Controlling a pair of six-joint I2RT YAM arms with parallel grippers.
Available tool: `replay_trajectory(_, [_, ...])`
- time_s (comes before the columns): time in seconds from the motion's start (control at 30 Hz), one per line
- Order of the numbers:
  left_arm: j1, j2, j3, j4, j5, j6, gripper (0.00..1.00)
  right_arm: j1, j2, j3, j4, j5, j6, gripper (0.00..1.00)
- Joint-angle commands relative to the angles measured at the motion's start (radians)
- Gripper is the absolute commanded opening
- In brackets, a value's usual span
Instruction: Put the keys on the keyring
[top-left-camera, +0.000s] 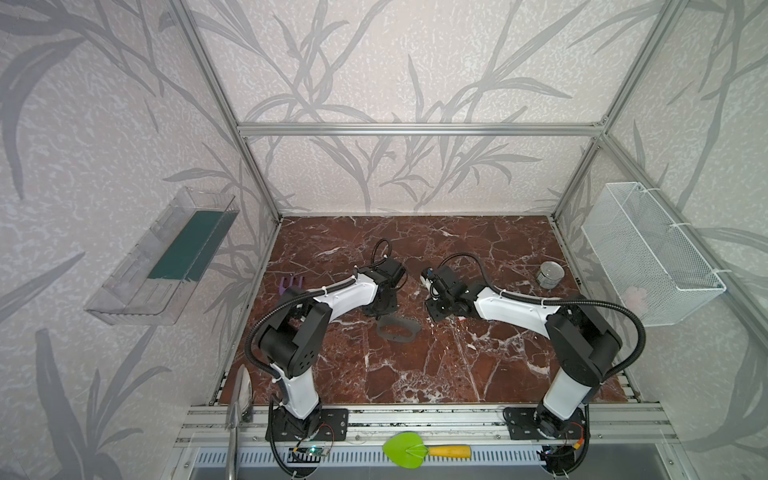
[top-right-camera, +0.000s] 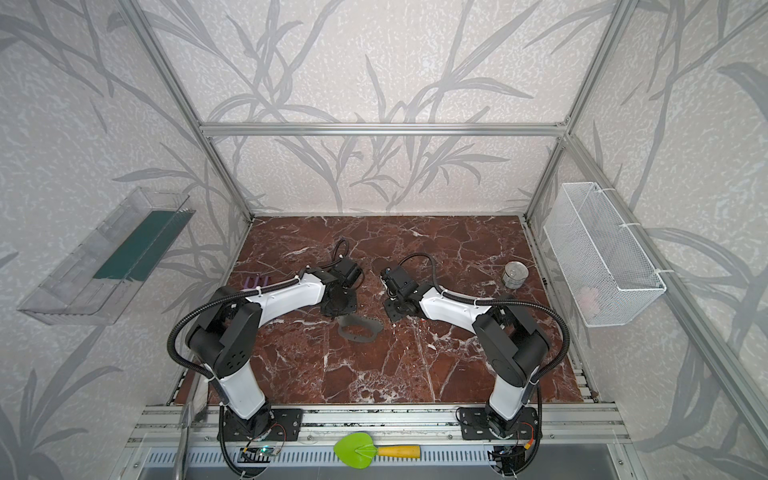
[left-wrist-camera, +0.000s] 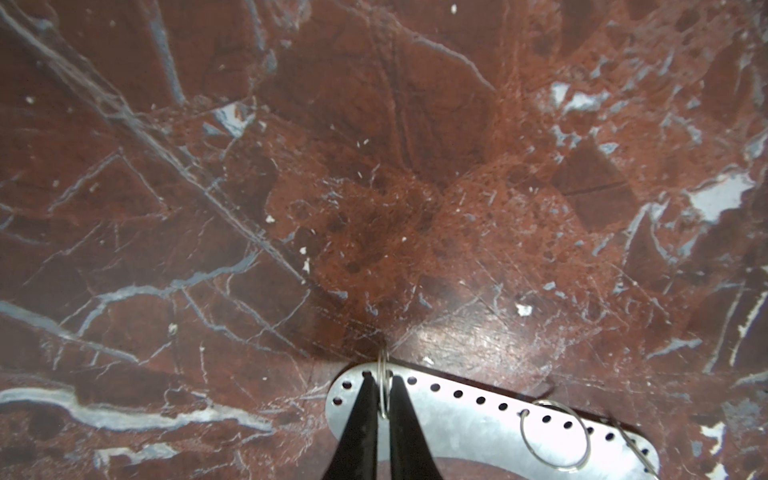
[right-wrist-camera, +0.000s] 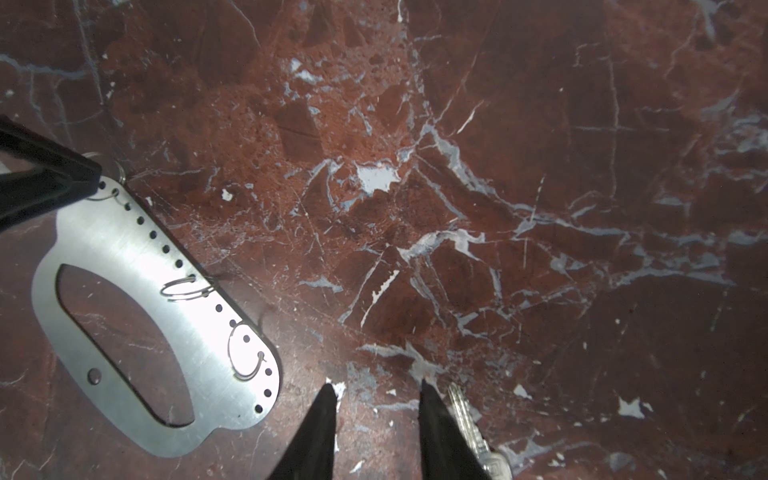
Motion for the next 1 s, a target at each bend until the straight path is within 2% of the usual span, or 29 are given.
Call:
replay_trajectory(0.0, [-0.003,0.011,0.03,-0.029,-0.006,0.0,0.1,-0.005,-0.034,-0.009,-0.008,0.011,0.002,0.35])
replay_trajectory(0.27, [-0.004,-0.009,0.083,-0.079,0.018,0.02,0.06,-0.004,-0.091,-0.033,0.034,-0.044,-0.023,0.34])
replay_trajectory(0.5, [-0.003,-0.062,0.119,-0.056,0.101,0.076,0.0,-0.005,-0.137,-0.044,0.059,-0.081,-0.051,0.34])
replay_trajectory(0.7, [-0.004,-0.171,0.1,0.04,0.185,0.187,0.0,-0.005,-0.204,-0.044,0.079,-0.126,-0.083,0.34])
replay_trajectory(0.97, [-0.002,-0.372,0.087,0.184,0.286,0.395,0.0,-0.006,-0.38,-0.007,0.054,-0.211,-0.136,0.36])
